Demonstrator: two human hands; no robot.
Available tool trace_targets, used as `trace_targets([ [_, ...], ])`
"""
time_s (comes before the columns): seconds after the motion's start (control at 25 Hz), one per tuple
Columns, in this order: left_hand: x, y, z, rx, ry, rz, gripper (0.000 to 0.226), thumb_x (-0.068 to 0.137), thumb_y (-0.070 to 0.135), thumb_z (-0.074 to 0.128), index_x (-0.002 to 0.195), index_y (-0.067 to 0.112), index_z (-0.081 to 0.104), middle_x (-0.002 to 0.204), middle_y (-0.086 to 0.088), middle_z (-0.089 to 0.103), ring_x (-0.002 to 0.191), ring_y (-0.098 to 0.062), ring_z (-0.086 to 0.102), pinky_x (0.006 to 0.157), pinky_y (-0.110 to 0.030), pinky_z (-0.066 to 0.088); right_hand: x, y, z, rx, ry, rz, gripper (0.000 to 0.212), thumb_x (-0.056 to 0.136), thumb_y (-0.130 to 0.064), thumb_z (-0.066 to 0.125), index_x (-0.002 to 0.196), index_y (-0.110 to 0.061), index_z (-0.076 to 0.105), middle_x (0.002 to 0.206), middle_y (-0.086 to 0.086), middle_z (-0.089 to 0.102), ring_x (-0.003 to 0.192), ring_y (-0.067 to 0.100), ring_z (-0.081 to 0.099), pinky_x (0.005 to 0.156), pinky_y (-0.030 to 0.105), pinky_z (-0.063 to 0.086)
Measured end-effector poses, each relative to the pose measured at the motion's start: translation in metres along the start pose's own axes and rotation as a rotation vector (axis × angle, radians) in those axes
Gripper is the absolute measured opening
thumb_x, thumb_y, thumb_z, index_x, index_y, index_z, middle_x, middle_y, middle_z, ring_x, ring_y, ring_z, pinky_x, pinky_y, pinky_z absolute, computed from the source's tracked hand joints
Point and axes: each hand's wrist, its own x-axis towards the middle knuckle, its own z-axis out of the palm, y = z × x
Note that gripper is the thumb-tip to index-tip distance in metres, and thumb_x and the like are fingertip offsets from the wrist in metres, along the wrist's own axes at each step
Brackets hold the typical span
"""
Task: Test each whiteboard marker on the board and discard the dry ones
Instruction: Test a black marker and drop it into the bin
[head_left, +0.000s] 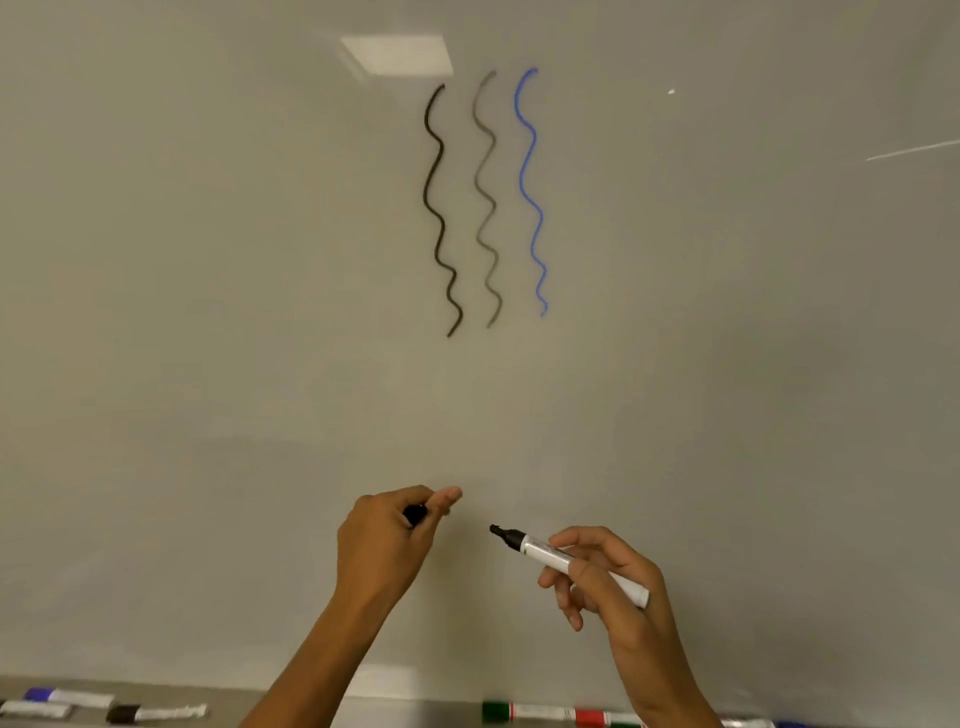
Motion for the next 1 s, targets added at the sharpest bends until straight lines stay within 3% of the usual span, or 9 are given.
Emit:
trace_targets([
  [0.12,-0.035,-0.012,0.022,0.085,-0.067,0.069,0.064,0.087,0.073,0.048,0.052,0.020,0.053,0.042,0.004,0.044,0.043,-0.019,0.044,0.042,-0.030,0.038,-0.020,0.011,0.005,-0.038,-0.024,0.071,0.017,0.086,-0.025,0.060,0.095,-0.025,0.075,0.086,0.019,0.073,0.065,0.023,0.057,0.055,0.034,0.046],
  [0.2,-0.054,-0.015,0.032,0.112,-0.108,0.080,0.057,0.088,0.066,0.047,0.051,0.022,0.045,0.041,0.007,0.038,0.043,-0.018,0.040,0.040,-0.024,0.031,-0.032,0.017,0.007,-0.067,-0.042,0.115,0.020,0.084,-0.034,0.063,0.098,-0.025,0.075,0.089,0.015,0.075,0.067,0.018,0.060,0.058,0.033,0.048],
  [0.36,-0.074,-0.014,0.043,0.054,-0.228,0.004,0.037,0.087,0.037,0.065,0.056,0.028,0.047,0.049,0.022,0.051,0.053,-0.010,0.049,0.046,-0.014,0.026,-0.049,0.025,0.008,-0.087,-0.049,0.174,0.021,0.087,-0.020,0.061,0.102,-0.012,0.073,0.089,0.009,0.076,0.070,0.009,0.067,0.058,0.020,0.047],
  [0.6,-0.091,-0.009,0.055,0.044,-0.309,0.080,0.033,0.088,0.052,0.054,0.063,0.031,0.047,0.063,0.012,0.053,0.061,-0.012,0.056,0.050,-0.030,0.045,-0.067,0.033,-0.004,-0.134,-0.031,0.250,0.016,0.092,-0.015,0.064,0.103,-0.019,0.075,0.092,0.004,0.077,0.077,0.005,0.067,0.062,0.014,0.047],
  [0.84,-0.098,-0.001,0.067,0.102,-0.479,0.196,0.016,0.091,0.043,0.057,0.081,0.034,0.049,0.078,0.017,0.047,0.072,-0.010,0.054,0.057,-0.022,0.043,-0.078,0.034,-0.024,-0.220,-0.040,0.274,0.020,0.094,-0.019,0.066,0.110,-0.027,0.076,0.101,-0.003,0.077,0.087,0.008,0.069,0.068,0.017,0.049],
  [1.0,-0.103,0.004,0.069,0.033,-0.595,0.204,0.016,0.088,0.025,0.062,0.091,0.033,0.048,0.088,0.016,0.053,0.077,-0.007,0.055,0.062,-0.021,0.045,-0.085,0.036,-0.035,-0.257,-0.028,0.292,0.022,0.091,-0.027,0.067,0.111,-0.031,0.076,0.104,-0.008,0.077,0.101,0.017,0.070,0.082,0.031,0.058],
])
